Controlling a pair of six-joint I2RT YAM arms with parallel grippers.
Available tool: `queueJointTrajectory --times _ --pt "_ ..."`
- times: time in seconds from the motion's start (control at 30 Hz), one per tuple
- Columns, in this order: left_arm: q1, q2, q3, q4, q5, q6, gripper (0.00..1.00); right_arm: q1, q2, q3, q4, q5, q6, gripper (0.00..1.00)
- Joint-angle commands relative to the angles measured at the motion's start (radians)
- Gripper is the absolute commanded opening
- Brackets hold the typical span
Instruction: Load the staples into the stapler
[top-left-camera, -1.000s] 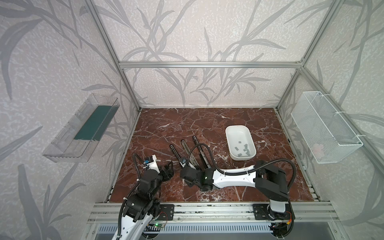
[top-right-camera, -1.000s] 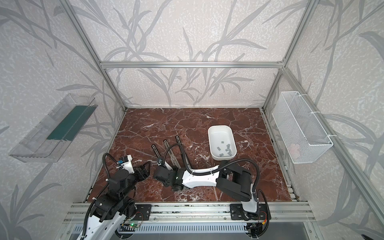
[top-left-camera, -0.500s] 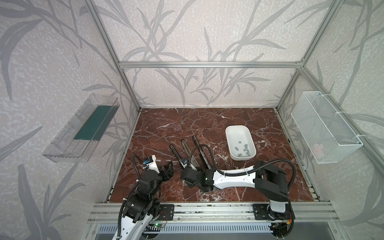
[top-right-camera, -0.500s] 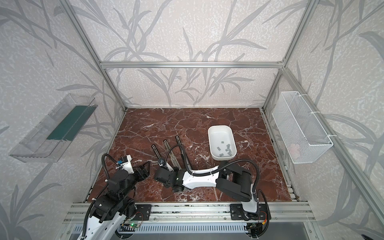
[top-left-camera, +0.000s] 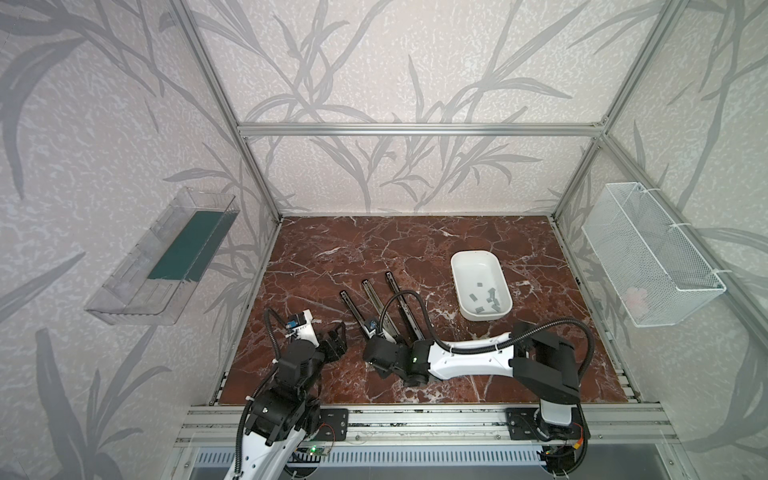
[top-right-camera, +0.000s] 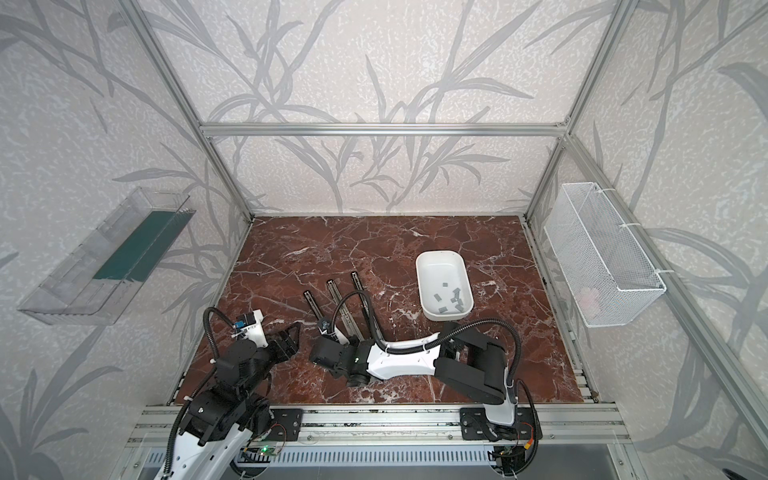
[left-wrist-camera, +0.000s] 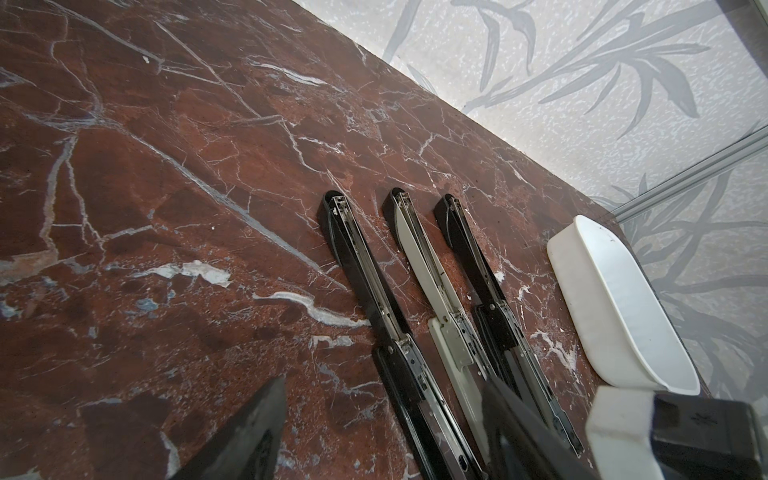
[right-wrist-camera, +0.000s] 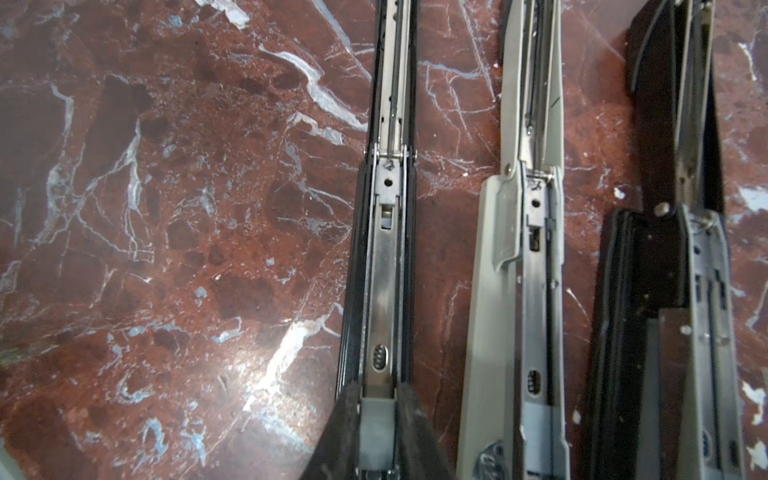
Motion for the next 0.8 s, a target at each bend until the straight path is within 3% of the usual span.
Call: queueJointTrajectory --times 0.0,0.33,0.57,0.77 --pt "0.006 -0.008 -0.014 -0.019 -0.026 -0.018 0.76 0.008 -0.034 -0.024 -0.063 0.013 0.013 0.21" --pt "0.006 -0.008 -0.015 -0.019 -0.025 -0.018 0.76 0.008 -0.062 -0.04 -0.052 0.027 -0.002 0.35" --pt "0.006 0.022 -0.023 0.025 0.005 -0.023 0.76 0.008 -0.046 -0.042 -0.007 0.02 -0.013 0.37" --pt "0.006 0.137 -0.081 0.202 0.099 -0.159 0.76 0.004 -0.023 -0.037 0.027 0.02 -0.033 0.38"
